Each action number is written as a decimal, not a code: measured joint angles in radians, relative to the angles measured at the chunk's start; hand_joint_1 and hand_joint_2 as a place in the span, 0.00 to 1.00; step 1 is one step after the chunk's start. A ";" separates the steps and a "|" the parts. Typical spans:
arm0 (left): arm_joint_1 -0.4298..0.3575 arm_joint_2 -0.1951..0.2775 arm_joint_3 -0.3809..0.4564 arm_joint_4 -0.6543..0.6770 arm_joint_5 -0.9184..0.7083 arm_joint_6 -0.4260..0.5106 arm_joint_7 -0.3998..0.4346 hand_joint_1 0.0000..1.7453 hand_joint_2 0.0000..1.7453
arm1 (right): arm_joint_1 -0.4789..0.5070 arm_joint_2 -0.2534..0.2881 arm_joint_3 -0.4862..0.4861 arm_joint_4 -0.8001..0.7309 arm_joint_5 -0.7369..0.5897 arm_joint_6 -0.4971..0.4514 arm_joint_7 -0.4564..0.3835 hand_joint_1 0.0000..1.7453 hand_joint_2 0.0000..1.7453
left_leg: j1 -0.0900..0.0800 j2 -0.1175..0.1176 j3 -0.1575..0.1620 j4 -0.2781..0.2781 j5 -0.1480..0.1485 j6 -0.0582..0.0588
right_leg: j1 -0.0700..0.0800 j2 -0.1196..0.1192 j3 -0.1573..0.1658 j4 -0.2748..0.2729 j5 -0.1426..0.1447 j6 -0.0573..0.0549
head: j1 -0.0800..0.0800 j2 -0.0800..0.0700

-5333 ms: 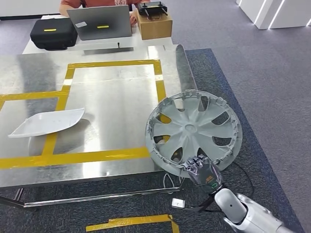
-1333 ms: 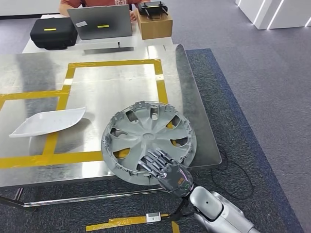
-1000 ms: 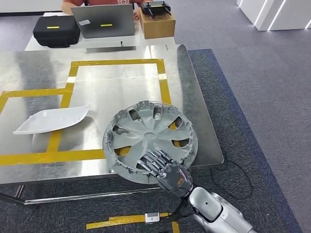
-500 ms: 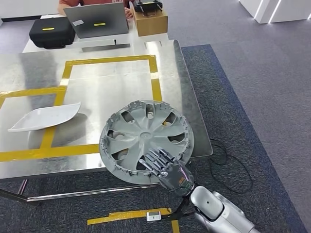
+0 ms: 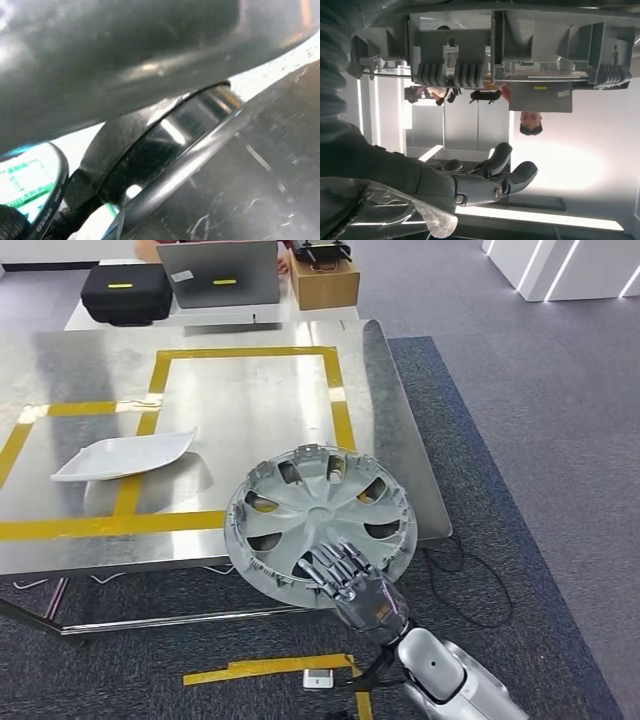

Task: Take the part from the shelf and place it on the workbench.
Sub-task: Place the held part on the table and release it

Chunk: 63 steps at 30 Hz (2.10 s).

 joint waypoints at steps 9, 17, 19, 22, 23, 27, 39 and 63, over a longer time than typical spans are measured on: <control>-0.002 0.000 0.001 0.000 0.005 0.003 0.008 0.00 0.00 | 0.041 -0.006 -0.070 -0.041 0.053 -0.001 0.051 0.00 1.00 | -0.015 0.002 -0.019 0.013 0.005 -0.006 | 0.020 0.000 0.193 -0.301 0.095 -0.034 | -0.002 0.000; -0.001 0.002 0.001 0.000 0.007 0.012 0.008 0.00 0.00 | 0.049 -0.026 -0.094 -0.060 0.057 -0.001 0.079 0.00 1.00 | -0.013 0.001 -0.020 0.011 0.010 -0.014 | 0.021 -0.001 0.189 -0.296 0.094 -0.037 | -0.002 0.000; -0.001 0.002 0.001 0.000 0.007 0.012 0.008 0.00 0.00 | 0.050 -0.030 -0.097 -0.062 0.057 -0.001 0.080 0.00 1.00 | -0.013 0.001 -0.020 0.011 0.011 -0.016 | 0.021 -0.001 0.189 -0.296 0.095 -0.038 | -0.002 0.000; -0.001 0.002 0.001 0.000 0.008 0.012 0.008 0.00 0.00 | 0.053 -0.033 -0.100 -0.064 0.057 -0.001 0.080 0.00 1.00 | -0.013 0.001 -0.020 0.011 0.012 -0.017 | 0.021 -0.001 0.189 -0.296 0.096 -0.039 | -0.002 0.000; -0.001 0.002 0.001 0.000 0.008 0.012 0.008 0.00 0.00 | 0.053 -0.034 -0.100 -0.064 0.057 -0.001 0.082 0.00 1.00 | -0.013 0.001 -0.021 0.011 0.012 -0.017 | 0.021 -0.001 0.189 -0.296 0.097 -0.040 | -0.002 0.000; -0.001 0.002 0.001 0.000 0.009 0.012 0.008 0.00 0.00 | 0.053 -0.050 -0.100 -0.069 0.057 -0.001 0.117 0.00 1.00 | -0.013 0.001 -0.021 0.011 0.013 -0.016 | 0.020 -0.001 0.189 -0.296 0.098 -0.039 | -0.002 0.000; -0.001 0.002 0.004 0.000 0.016 0.013 0.011 0.00 0.00 | 0.018 -0.207 -0.086 -0.081 0.057 -0.001 0.388 0.00 0.00 | -0.016 0.001 -0.023 0.012 0.014 -0.014 | 0.018 -0.003 0.188 -0.296 0.099 -0.037 | -0.002 0.000; 0.000 0.005 0.029 0.000 0.031 0.013 -0.009 0.00 0.00 | 0.273 -0.213 -0.523 -0.153 0.057 -0.001 0.181 0.00 0.00 | -0.016 -0.001 -0.027 0.013 0.014 -0.013 | 0.018 -0.004 0.186 -0.296 0.099 -0.037 | -0.002 0.000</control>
